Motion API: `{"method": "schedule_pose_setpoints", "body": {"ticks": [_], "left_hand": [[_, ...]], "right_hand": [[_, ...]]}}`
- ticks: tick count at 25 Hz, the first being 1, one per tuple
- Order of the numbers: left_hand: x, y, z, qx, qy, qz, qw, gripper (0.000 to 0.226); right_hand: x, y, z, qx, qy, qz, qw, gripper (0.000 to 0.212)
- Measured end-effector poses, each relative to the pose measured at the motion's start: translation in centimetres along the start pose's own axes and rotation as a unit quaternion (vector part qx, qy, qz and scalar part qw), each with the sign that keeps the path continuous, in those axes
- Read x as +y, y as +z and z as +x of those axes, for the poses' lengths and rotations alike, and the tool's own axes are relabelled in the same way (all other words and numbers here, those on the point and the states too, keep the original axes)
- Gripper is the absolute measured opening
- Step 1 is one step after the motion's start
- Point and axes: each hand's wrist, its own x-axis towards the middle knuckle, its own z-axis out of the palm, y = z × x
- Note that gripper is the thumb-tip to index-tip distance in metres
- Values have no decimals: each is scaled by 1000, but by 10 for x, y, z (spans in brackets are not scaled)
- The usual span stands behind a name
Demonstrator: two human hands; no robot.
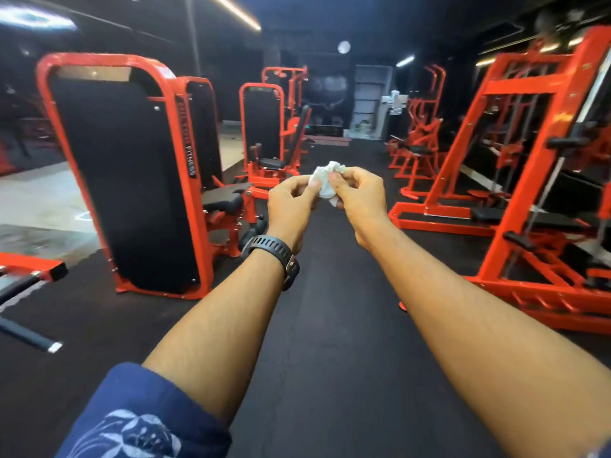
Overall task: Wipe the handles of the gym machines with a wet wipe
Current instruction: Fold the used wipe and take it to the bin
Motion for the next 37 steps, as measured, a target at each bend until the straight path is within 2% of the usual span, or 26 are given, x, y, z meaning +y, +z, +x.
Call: {"method": "schedule_pose_setpoints", "body": {"ticks": [5, 10, 13, 15, 19, 23, 27, 32, 37], "left_hand": [[-23, -16, 81, 131, 0, 62, 989, 11], [-62, -75, 167, 212, 25, 119, 970, 11], [-87, -120, 215, 261, 33, 134, 955, 8], [-103, -160, 253, 290, 39, 137, 946, 6], [-119, -254, 333, 335, 33, 148, 930, 11], [-129, -330, 392, 387, 38, 168, 906, 6], [-154, -413, 456, 431, 40, 192, 881, 11], [-187, -508, 551, 503, 44, 208, 838, 6], [-207, -609, 644, 558, 36, 213, 801, 5]], "right_hand": [[30, 57, 85, -88, 1, 52, 995, 10], [71, 152, 155, -163, 8, 86, 983, 9], [97, 215, 192, -218, 10, 134, 967, 23], [113, 273, 218, -255, 0, 143, 956, 24], [127, 401, 274, -306, 4, 157, 939, 7], [140, 509, 311, -344, -3, 159, 925, 14], [173, 627, 350, -377, 16, 177, 909, 8], [201, 768, 410, -420, 20, 210, 883, 3], [206, 902, 466, -471, 10, 222, 854, 6]]}}
